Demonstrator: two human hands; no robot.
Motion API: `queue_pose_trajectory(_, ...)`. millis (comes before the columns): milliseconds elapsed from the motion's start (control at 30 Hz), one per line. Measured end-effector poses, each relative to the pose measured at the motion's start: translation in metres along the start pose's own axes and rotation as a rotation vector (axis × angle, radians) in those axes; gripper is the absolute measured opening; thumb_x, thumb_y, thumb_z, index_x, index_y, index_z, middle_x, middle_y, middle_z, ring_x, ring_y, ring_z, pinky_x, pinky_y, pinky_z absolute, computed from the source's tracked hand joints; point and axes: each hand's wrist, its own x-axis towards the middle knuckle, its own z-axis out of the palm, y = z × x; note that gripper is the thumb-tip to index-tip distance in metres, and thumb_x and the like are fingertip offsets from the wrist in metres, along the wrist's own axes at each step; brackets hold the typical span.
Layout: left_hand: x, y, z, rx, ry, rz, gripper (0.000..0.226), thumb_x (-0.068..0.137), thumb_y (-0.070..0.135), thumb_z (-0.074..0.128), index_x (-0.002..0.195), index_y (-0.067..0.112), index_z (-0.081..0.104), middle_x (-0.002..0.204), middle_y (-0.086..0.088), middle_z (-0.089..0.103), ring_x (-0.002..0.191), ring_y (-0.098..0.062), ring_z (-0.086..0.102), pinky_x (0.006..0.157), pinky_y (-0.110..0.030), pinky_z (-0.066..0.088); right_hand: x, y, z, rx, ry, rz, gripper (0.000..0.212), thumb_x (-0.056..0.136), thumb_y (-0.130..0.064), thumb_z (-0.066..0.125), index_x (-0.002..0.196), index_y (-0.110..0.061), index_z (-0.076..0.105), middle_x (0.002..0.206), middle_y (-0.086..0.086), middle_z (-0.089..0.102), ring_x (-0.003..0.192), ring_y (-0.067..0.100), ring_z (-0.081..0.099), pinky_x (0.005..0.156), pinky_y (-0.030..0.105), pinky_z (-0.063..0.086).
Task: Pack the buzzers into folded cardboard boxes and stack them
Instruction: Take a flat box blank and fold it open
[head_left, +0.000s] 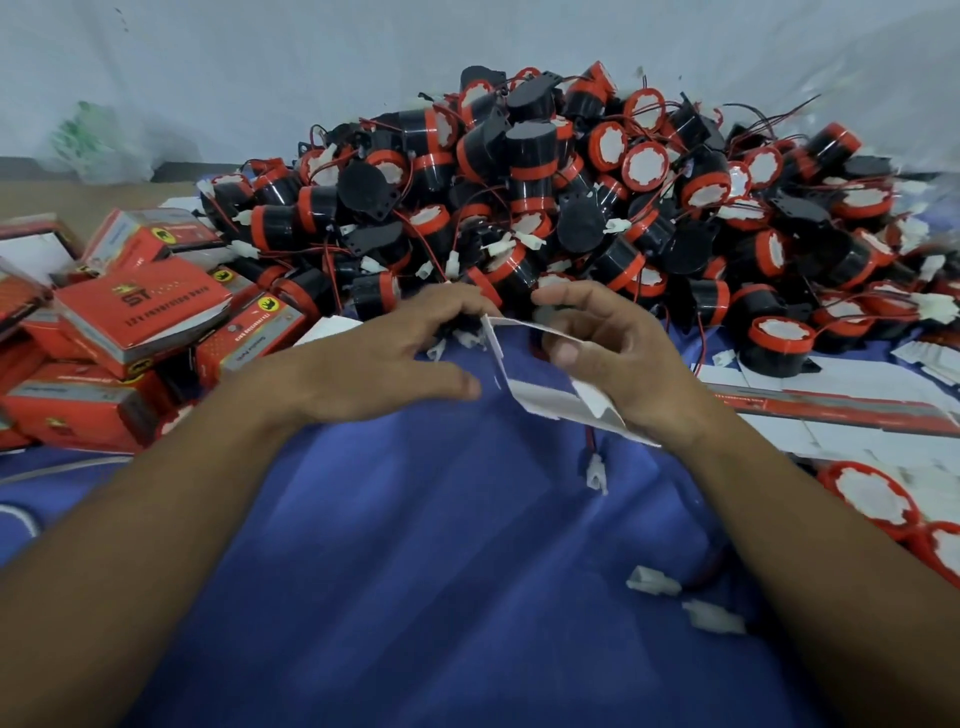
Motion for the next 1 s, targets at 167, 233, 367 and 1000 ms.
queue_pose_trajectory(167, 0.008, -0.005, 0.029, -0.355, 0.21, 0.05, 0.078, 0.079, 0.072, 0.063, 0.116, 0.004, 0.055, 0.113, -0.008, 0.066, 0.12, -0.027, 0.058, 0.109, -0.05, 0.04, 0.002, 0.0, 0.006, 0.021, 0.078, -0.021, 0.078, 0.051, -0.07, 0.084, 0.099, -0.011, 0.067, 0.08, -0.007, 0.071, 0.077, 0.01, 0.061, 0.077, 0.027, 0.048)
queue_pose_trajectory(233, 0.012, -0.007, 0.035, -0.412, 0.278, 0.034, 0.075, 0.074, 0.075, 0.066, 0.111, 0.011, 0.059, 0.1, -0.002, 0.068, 0.11, -0.027, 0.062, 0.104, -0.047, 0.044, 0.002, 0.001, 0.011, 0.023, 0.132, 0.001, 0.069, 0.053, -0.064, 0.086, 0.095, -0.013, 0.068, 0.077, -0.006, 0.07, 0.075, 0.012, 0.061, 0.076, 0.032, 0.048)
queue_pose_trajectory(367, 0.016, -0.01, 0.042, -0.532, 0.269, 0.004, 0.065, 0.075, 0.055, 0.079, 0.118, 0.011, 0.061, 0.116, -0.017, 0.065, 0.101, -0.028, 0.066, 0.095, -0.044, 0.051, 0.001, 0.002, 0.018, 0.02, 0.247, 0.052, 0.049, 0.065, -0.054, 0.083, 0.095, -0.02, 0.064, 0.081, 0.013, 0.067, 0.075, 0.025, 0.055, 0.071, 0.043, 0.043)
queue_pose_trajectory(1000, 0.032, 0.017, 0.056, -0.756, 0.416, -0.001, 0.063, 0.077, 0.059, 0.069, 0.118, 0.012, 0.059, 0.135, -0.012, 0.058, 0.103, -0.01, 0.069, 0.092, -0.028, 0.055, 0.005, 0.01, 0.025, 0.397, 0.281, 0.158, 0.03, 0.091, 0.002, 0.051, 0.102, -0.017, 0.072, 0.096, 0.016, 0.053, 0.083, 0.029, 0.045, 0.066, 0.038, 0.042)
